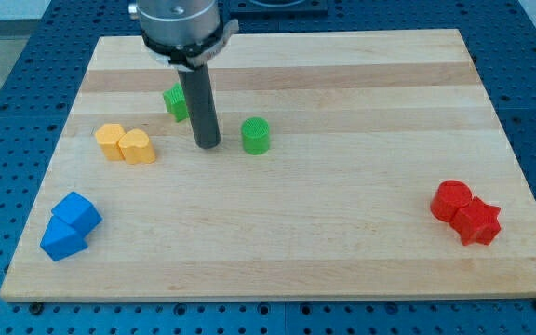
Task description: Push the green circle slightly to right
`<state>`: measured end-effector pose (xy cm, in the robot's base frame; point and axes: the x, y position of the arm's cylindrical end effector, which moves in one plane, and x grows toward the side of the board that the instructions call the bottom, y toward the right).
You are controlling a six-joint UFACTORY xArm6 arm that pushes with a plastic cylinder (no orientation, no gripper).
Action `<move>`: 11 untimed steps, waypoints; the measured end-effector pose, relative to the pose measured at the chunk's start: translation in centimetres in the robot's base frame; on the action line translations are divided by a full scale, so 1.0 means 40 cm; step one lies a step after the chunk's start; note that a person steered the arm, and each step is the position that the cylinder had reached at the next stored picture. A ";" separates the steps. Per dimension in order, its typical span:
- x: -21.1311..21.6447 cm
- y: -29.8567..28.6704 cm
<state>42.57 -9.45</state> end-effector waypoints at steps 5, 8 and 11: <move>0.039 0.140; -0.068 0.180; 0.068 0.198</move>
